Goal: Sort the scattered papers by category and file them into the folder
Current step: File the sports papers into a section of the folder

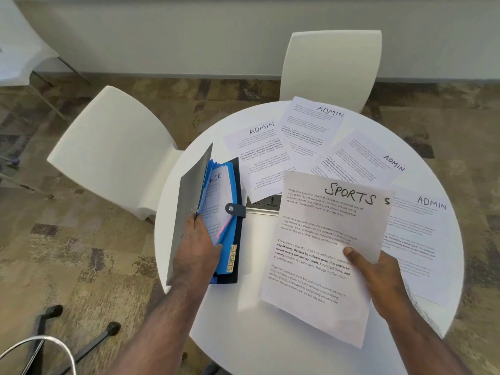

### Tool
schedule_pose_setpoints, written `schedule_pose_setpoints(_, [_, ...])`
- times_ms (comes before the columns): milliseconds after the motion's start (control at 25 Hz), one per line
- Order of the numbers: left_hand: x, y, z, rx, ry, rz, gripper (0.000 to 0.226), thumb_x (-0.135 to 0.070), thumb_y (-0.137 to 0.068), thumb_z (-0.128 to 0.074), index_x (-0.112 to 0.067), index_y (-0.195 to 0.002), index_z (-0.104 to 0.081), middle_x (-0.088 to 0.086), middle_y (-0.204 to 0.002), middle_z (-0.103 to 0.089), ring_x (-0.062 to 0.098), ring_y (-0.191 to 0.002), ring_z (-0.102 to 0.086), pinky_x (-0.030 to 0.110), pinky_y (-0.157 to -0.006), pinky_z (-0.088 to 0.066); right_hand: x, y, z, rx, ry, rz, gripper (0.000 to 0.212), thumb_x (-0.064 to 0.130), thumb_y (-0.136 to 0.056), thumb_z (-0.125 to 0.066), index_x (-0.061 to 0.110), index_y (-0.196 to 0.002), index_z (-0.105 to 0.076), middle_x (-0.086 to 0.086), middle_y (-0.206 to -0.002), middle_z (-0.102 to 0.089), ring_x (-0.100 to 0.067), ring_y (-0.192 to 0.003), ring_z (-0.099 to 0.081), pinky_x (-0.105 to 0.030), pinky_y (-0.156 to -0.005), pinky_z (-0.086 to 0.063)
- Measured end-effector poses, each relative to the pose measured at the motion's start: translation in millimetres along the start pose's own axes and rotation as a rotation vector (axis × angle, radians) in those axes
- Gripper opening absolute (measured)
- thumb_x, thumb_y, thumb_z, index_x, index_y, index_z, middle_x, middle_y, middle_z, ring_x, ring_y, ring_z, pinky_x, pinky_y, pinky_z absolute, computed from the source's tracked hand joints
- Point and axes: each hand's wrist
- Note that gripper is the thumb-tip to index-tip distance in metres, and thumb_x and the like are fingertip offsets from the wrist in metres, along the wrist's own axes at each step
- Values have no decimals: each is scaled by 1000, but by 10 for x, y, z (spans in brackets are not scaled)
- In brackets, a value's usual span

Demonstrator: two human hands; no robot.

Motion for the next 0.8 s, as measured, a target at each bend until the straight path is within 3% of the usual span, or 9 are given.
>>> schedule_pose_setpoints(160, [-59,59,-18,-82,2,-16,70,-6,-85,-63,-13,-147,-32,-1,-147,-35,20,-118,-58,32,-82,-55,105,5,-42,38,-78,-1,21,16,-83,-77,13,-103,-73,-4,-97,-78,-27,-93,-74,-49,-92,-55])
schedule_pose_setpoints(280, [-47,100,-17,-70,65,-47,70,2,-85,-60,-14,-148,-34,-1,-147,-37,21,-112,-61,31,-82,-55,239,-18,-104,128,-105,15,26,13,-85,-75,13,-111,-71,-3,-104,-77,-24,-97,-73,-42,-89,-55])
schedule_pose_setpoints(400, [-9,113,-20,-62,92,-69,76,7,-86,-57,-18,-152,-29,-4,-154,-31,18,-112,-60,28,-84,-55,353,-44,-197,219,-44,10,22,11,-87,-73,13,-108,-72,-1,-99,-78,-20,-90,-75,-33,-74,-59])
schedule_pose_setpoints(560, [-14,145,38,-11,174,-94,92,16,-81,-50,-33,-155,-22,-10,-162,-16,19,-110,-61,34,-77,-59,466,-62,-355,293,104,-10,15,13,-87,-73,19,-101,-73,6,-89,-78,-14,-79,-76,-21,-57,-57])
schedule_pose_setpoints(680, [-6,171,54,2,210,-130,84,17,-80,-50,-32,-146,-34,-10,-162,-17,21,-101,-63,34,-69,-58,594,-82,-484,330,181,10,13,14,-87,-74,23,-95,-72,12,-85,-78,-8,-75,-75,-16,-54,-54])
schedule_pose_setpoints(800, [35,175,36,9,328,-134,64,17,-81,-47,-22,-131,-49,-9,-160,-24,14,-98,-56,39,-70,-59,745,-107,-631,375,270,23,14,15,-86,-74,29,-88,-72,14,-83,-77,-5,-72,-74,-17,-55,-54])
Point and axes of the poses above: each hand's wrist, its own y-axis away from the middle knuckle, its own z-axis out of the back of the hand, x = y × z
